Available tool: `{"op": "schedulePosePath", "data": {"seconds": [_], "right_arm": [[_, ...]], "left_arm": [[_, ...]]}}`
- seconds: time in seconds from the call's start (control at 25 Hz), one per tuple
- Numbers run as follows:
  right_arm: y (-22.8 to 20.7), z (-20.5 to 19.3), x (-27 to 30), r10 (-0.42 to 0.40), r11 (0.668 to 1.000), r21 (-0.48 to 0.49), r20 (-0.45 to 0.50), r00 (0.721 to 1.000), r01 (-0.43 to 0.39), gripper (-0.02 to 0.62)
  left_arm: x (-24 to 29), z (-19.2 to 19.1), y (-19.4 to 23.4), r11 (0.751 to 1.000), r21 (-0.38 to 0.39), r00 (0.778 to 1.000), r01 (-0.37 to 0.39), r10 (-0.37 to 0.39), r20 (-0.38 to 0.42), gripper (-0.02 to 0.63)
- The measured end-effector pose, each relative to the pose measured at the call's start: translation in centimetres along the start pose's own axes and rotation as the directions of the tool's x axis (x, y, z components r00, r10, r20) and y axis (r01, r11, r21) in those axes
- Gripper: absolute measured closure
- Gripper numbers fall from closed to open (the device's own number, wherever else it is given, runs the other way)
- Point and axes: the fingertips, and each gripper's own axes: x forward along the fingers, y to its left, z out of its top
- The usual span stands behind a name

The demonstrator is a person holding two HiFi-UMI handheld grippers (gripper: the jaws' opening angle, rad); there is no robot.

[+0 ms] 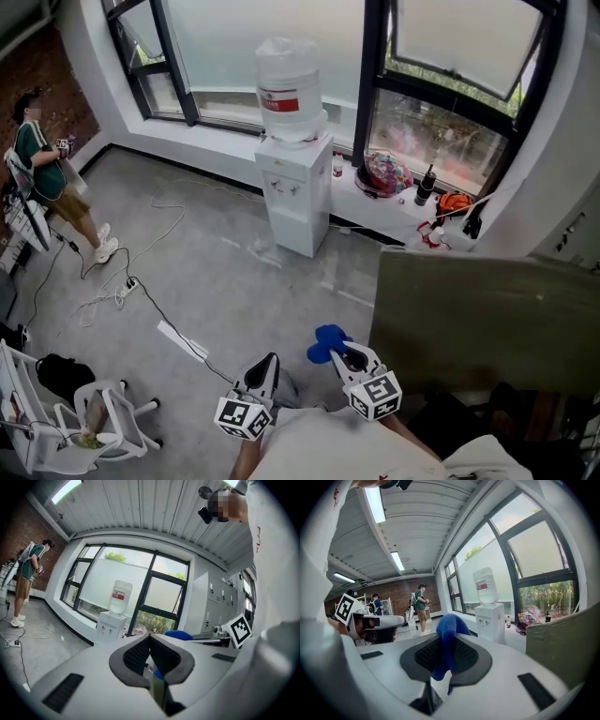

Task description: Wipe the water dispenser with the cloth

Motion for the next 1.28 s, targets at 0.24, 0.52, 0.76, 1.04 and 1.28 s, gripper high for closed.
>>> {"op": "schedulePosePath", "data": {"seconds": [0.24,0.52,0.76,1.04,1.28], "right_arm": [[-1.2,-0.3,2.5,-0.006,1.0,0.018,-0.013,1.0,0.006,0.541],[-3.6,0.6,8.0,-0.038,0.999,0.01,-0.023,0.999,0.038,0.541],[-6.4,2.0,17.0,-0.047,0.999,-0.02,-0.05,0.998,0.046,0.541],[-8.7,6.7,29.2,-0.021,1.0,-0.002,-0.064,0.998,0.021,0.541],[-11.9,12.0,39.8,-0.044,0.999,-0.001,-0.049,0.998,0.044,0.541]], "left_arm": [[2.5,-0.2,2.1,1.0,-0.014,1.0,0.011,-0.011,-0.013,0.594],[7.2,0.7,6.1,0.998,-0.021,0.998,0.063,-0.063,-0.017,0.594],[13.9,1.7,13.4,0.996,-0.028,0.995,0.09,-0.091,-0.042,0.594],[21.0,6.7,23.0,0.996,-0.016,0.994,0.091,-0.092,-0.059,0.594],[28.4,11.5,31.6,0.992,-0.011,0.99,0.125,-0.125,-0.072,0.594]]}}
